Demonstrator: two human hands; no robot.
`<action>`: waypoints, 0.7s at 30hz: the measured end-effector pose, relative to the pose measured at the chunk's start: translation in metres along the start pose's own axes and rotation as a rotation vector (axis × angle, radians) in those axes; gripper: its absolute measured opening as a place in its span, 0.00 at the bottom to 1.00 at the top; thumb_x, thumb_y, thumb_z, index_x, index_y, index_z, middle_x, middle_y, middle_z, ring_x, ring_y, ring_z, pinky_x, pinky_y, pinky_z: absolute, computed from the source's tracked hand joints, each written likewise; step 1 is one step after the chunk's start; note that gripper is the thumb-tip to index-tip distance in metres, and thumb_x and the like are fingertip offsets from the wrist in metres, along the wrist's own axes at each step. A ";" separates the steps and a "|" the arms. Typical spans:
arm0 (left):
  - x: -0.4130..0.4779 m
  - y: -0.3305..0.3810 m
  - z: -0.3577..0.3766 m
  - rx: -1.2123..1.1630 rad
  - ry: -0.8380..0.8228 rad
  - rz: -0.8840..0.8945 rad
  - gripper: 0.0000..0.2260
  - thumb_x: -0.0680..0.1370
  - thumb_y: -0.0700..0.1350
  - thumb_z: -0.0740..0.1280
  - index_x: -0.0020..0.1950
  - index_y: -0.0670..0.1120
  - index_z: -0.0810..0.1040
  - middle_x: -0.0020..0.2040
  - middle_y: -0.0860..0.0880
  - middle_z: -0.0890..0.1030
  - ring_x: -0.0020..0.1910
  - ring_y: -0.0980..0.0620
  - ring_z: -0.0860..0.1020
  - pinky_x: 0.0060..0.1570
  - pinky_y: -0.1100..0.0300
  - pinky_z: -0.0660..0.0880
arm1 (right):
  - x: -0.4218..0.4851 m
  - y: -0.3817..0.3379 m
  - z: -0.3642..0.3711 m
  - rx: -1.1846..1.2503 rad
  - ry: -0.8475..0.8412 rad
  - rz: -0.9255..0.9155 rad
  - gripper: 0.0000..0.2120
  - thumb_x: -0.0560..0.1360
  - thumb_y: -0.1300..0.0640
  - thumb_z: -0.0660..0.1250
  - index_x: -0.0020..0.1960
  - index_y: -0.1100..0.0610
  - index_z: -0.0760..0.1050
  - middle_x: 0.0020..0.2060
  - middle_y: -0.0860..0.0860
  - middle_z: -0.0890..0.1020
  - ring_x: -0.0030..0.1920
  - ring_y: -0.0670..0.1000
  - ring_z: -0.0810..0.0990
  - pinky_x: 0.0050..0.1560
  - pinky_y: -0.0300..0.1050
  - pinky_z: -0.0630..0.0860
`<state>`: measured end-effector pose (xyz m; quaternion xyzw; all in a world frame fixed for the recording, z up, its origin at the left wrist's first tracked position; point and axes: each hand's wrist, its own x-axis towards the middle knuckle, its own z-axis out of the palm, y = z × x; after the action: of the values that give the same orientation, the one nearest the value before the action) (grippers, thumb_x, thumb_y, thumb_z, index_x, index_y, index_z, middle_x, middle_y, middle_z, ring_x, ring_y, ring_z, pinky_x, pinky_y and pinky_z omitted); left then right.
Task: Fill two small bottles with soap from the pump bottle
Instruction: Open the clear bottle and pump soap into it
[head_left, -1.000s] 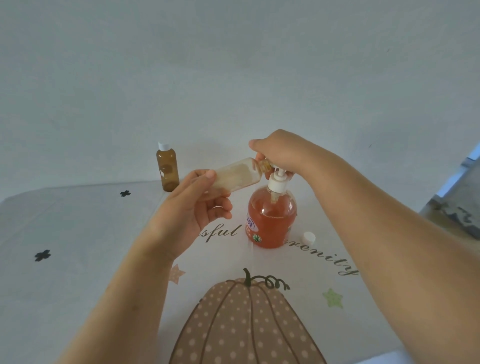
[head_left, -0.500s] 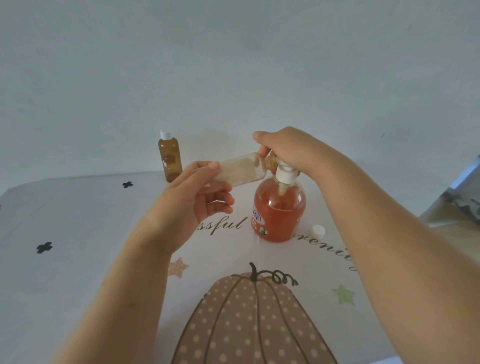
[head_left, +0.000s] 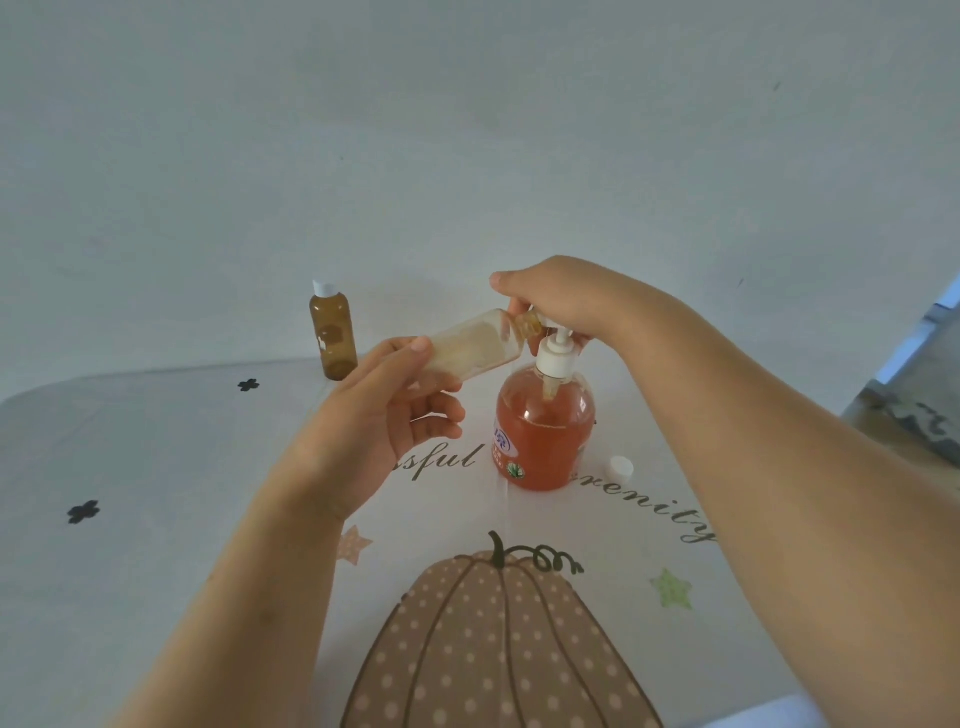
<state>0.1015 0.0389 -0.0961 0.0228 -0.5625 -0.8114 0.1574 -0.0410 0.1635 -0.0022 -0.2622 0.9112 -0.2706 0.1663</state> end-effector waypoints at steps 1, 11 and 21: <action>0.000 0.000 0.001 0.007 0.002 -0.001 0.15 0.77 0.50 0.65 0.56 0.40 0.74 0.42 0.42 0.79 0.37 0.46 0.79 0.37 0.55 0.78 | 0.000 0.002 -0.001 0.009 -0.014 -0.012 0.22 0.83 0.42 0.56 0.53 0.58 0.79 0.37 0.52 0.79 0.32 0.50 0.76 0.35 0.43 0.71; 0.006 -0.001 -0.006 0.027 0.052 -0.022 0.15 0.75 0.49 0.66 0.54 0.39 0.74 0.39 0.44 0.79 0.35 0.46 0.78 0.35 0.56 0.77 | 0.010 0.012 0.013 0.058 -0.012 -0.054 0.19 0.82 0.48 0.61 0.53 0.62 0.83 0.37 0.53 0.77 0.35 0.51 0.73 0.43 0.46 0.71; 0.002 0.002 0.000 0.022 0.007 0.014 0.18 0.76 0.50 0.65 0.59 0.39 0.72 0.41 0.44 0.78 0.37 0.47 0.78 0.37 0.56 0.77 | 0.001 -0.006 0.000 -0.121 0.039 -0.023 0.20 0.84 0.49 0.57 0.61 0.64 0.79 0.33 0.51 0.75 0.32 0.49 0.72 0.33 0.42 0.65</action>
<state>0.1002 0.0375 -0.0946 0.0232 -0.5710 -0.8039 0.1649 -0.0395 0.1586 0.0009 -0.2771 0.9259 -0.2218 0.1293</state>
